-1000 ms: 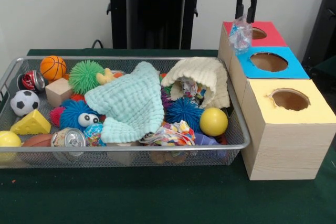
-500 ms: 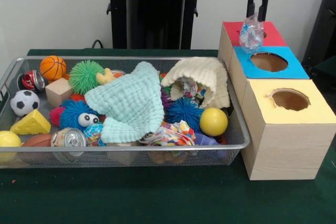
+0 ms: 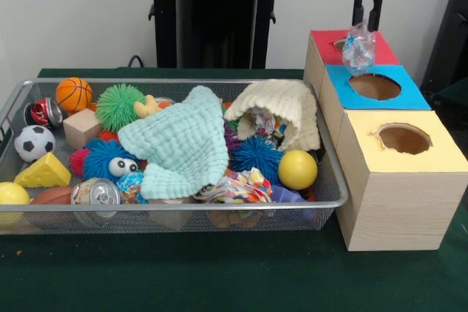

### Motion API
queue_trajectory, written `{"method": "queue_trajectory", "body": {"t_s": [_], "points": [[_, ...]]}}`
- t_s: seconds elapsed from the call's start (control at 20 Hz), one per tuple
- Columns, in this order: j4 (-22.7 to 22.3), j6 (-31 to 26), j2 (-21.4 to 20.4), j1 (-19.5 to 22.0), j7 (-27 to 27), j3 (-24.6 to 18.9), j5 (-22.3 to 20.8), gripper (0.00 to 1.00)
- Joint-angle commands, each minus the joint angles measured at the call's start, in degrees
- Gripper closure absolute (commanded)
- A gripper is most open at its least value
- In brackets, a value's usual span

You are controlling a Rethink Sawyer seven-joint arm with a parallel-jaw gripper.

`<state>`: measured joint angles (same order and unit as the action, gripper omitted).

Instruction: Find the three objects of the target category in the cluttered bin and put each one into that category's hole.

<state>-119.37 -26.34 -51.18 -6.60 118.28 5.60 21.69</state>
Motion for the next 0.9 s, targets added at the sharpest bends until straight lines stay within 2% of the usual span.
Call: {"method": "queue_trajectory", "body": {"t_s": [0.05, 0.4, 0.65, 0.9], "points": [[2.5, 4.8, 5.5, -0.7, 16.0, -1.9, 5.3, 1.0], [2.9, 12.0, 8.4, -0.3, 13.8, -3.8, 6.1, 1.0], [2.8, 12.7, 9.0, -1.1, 13.9, -3.4, 7.1, 1.0], [1.5, 15.3, 10.0, 1.6, 12.6, -5.8, 6.8, 1.0]]}}
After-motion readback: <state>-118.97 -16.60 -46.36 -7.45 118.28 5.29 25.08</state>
